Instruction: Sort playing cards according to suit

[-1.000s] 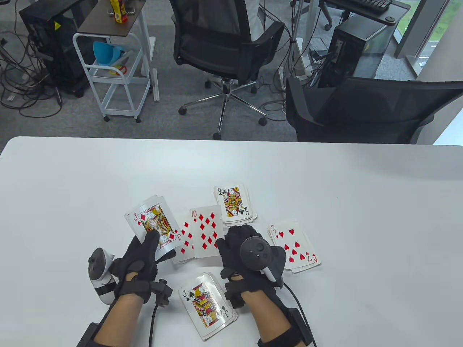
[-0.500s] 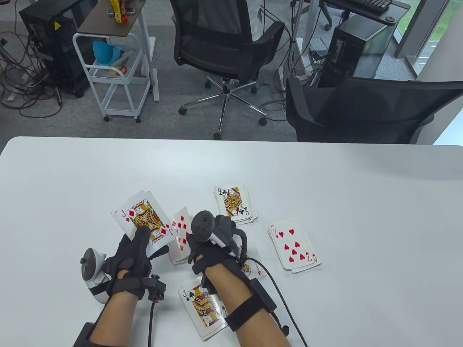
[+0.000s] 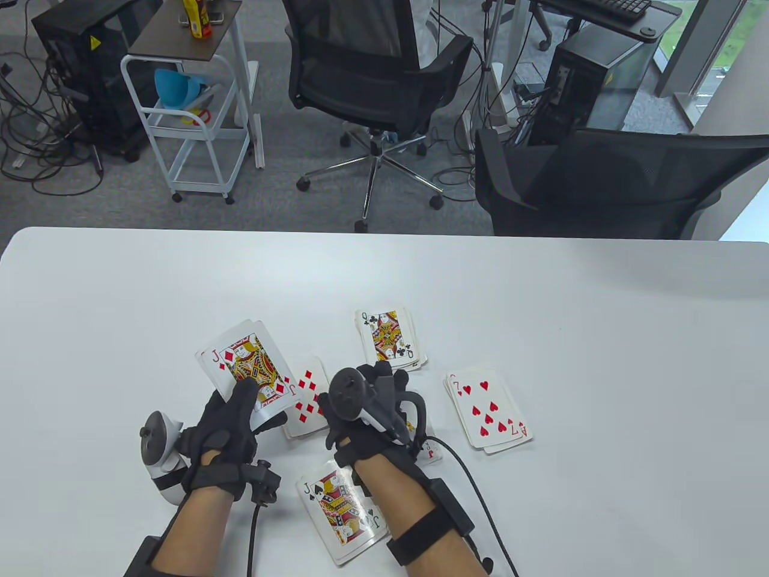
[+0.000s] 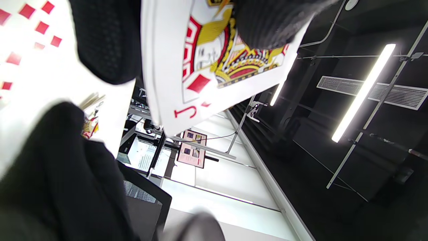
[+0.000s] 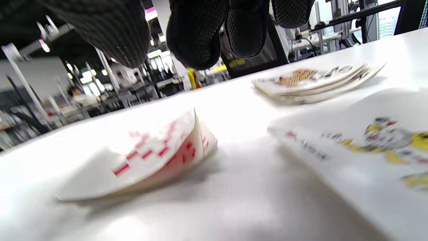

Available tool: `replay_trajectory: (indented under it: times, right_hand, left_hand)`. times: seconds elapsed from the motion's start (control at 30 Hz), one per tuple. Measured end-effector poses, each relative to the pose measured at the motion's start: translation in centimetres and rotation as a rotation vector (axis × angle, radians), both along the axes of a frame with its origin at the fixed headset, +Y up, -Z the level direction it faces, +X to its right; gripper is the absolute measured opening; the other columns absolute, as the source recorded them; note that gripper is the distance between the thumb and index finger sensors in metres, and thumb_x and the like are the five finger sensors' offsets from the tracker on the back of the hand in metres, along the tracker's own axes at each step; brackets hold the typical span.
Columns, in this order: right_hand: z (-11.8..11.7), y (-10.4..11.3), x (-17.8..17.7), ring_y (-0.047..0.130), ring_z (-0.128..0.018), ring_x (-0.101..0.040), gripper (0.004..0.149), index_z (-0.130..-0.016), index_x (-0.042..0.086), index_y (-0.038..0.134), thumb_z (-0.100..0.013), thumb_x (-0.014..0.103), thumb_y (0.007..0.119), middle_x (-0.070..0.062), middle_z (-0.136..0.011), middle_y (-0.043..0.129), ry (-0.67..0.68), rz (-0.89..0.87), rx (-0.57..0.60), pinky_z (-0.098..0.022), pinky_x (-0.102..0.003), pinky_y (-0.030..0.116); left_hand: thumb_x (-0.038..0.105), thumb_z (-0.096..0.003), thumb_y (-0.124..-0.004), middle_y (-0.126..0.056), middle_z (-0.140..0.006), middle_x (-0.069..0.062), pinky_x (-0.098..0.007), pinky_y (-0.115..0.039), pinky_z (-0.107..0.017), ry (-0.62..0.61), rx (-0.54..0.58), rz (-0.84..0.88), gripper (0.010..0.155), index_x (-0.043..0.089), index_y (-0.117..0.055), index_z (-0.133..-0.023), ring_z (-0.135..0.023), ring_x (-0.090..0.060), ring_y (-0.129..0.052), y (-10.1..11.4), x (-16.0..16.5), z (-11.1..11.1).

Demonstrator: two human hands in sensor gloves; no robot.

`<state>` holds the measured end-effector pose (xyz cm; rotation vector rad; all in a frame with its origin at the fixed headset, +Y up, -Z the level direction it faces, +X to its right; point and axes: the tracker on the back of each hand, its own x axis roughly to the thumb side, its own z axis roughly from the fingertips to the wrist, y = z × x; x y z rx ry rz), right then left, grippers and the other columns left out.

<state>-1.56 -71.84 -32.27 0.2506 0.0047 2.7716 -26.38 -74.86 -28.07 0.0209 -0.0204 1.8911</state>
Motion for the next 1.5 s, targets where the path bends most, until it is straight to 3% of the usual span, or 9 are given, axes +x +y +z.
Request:
replay_trajectory:
  times: [0.23, 0.37, 0.6, 0.8, 1.03, 1.23, 1.33, 1.5]
  right_hand:
    - [2.7, 1.0, 4.5, 0.042, -0.1, -0.056, 0.048, -0.081, 0.006, 0.084, -0.058, 0.046, 0.074, -0.025, -0.103, 0.063, 0.023, -0.361, 0.183, -0.064, -0.077, 0.029]
    - [3.5, 1.1, 4.5, 0.045, -0.1, -0.055, 0.049, -0.083, 0.006, 0.083, -0.057, 0.048, 0.076, -0.024, -0.103, 0.064, 0.092, -0.493, 0.179, -0.066, -0.075, 0.034]
    - [4.1, 0.5, 2.6, 0.043, -0.101, -0.055, 0.057, -0.088, 0.006, 0.077, -0.054, 0.052, 0.083, -0.024, -0.105, 0.061, 0.151, -0.365, 0.154, -0.066, -0.076, 0.034]
    - [4.4, 0.2, 1.9, 0.054, -0.099, -0.054, 0.046, -0.074, 0.007, 0.08, -0.052, 0.047, 0.088, -0.022, -0.1, 0.068, 0.155, -0.352, 0.15, -0.067, -0.075, 0.041]
    - [4.4, 0.1, 2.2, 0.057, -0.097, -0.053, 0.052, -0.084, 0.006, 0.077, -0.052, 0.047, 0.087, -0.022, -0.1, 0.068, 0.138, -0.391, 0.166, -0.066, -0.073, 0.044]
    - [4.2, 0.2, 2.8, 0.064, -0.095, -0.05, 0.039, -0.079, 0.004, 0.083, -0.055, 0.034, 0.08, -0.02, -0.096, 0.075, 0.115, -0.461, 0.2, -0.067, -0.072, 0.047]
    - [3.9, -0.1, 3.4, 0.064, -0.095, -0.051, 0.039, -0.08, 0.003, 0.086, -0.056, 0.033, 0.077, -0.021, -0.097, 0.075, 0.091, -0.471, 0.179, -0.066, -0.073, 0.046]
    - [3.3, -0.4, 4.1, 0.059, -0.097, -0.052, 0.039, -0.08, 0.004, 0.087, -0.056, 0.035, 0.081, -0.021, -0.098, 0.073, 0.045, -0.421, 0.118, -0.067, -0.073, 0.043]
  left_hand:
    - [0.046, -0.0564, -0.083, -0.094, -0.089, 0.001, -0.038, -0.094, -0.047, -0.052, -0.016, -0.079, 0.047, 0.023, -0.075, -0.097, -0.074, -0.026, -0.101, -0.5, 1.3, 0.0]
    - [0.047, -0.0554, -0.086, -0.097, -0.087, 0.003, -0.038, -0.095, -0.046, -0.153, -0.058, -0.139, 0.046, 0.024, -0.079, -0.095, -0.072, -0.025, -0.103, -1.1, 2.0, -0.1]
    - [0.047, -0.0553, -0.086, -0.097, -0.087, 0.002, -0.039, -0.095, -0.046, -0.185, -0.06, -0.169, 0.047, 0.024, -0.079, -0.095, -0.072, -0.025, -0.103, -1.3, 2.9, -0.1]
    - [0.048, -0.0556, -0.085, -0.096, -0.088, 0.002, -0.039, -0.095, -0.047, -0.213, -0.074, -0.183, 0.047, 0.024, -0.078, -0.096, -0.074, -0.026, -0.102, -1.7, 3.6, 0.0]
    - [0.048, -0.0562, -0.084, -0.094, -0.09, 0.001, -0.039, -0.094, -0.048, -0.244, -0.105, -0.076, 0.047, 0.025, -0.077, -0.097, -0.075, -0.027, -0.101, -2.3, 3.7, 0.1]
    - [0.05, -0.0571, -0.082, -0.086, -0.097, -0.002, -0.04, -0.092, -0.052, -0.295, -0.11, 0.006, 0.054, 0.023, -0.069, -0.102, -0.082, -0.029, -0.095, -2.4, 3.9, 0.1]
    - [0.049, -0.0577, -0.081, -0.083, -0.099, -0.003, -0.041, -0.091, -0.053, -0.286, -0.109, 0.037, 0.054, 0.023, -0.067, -0.103, -0.084, -0.03, -0.093, -2.3, 3.8, 0.1]
    - [0.045, -0.0587, -0.077, -0.083, -0.099, -0.002, -0.042, -0.09, -0.054, -0.199, -0.1, -0.014, 0.05, 0.023, -0.067, -0.103, -0.084, -0.03, -0.093, -2.0, 2.6, 0.0]
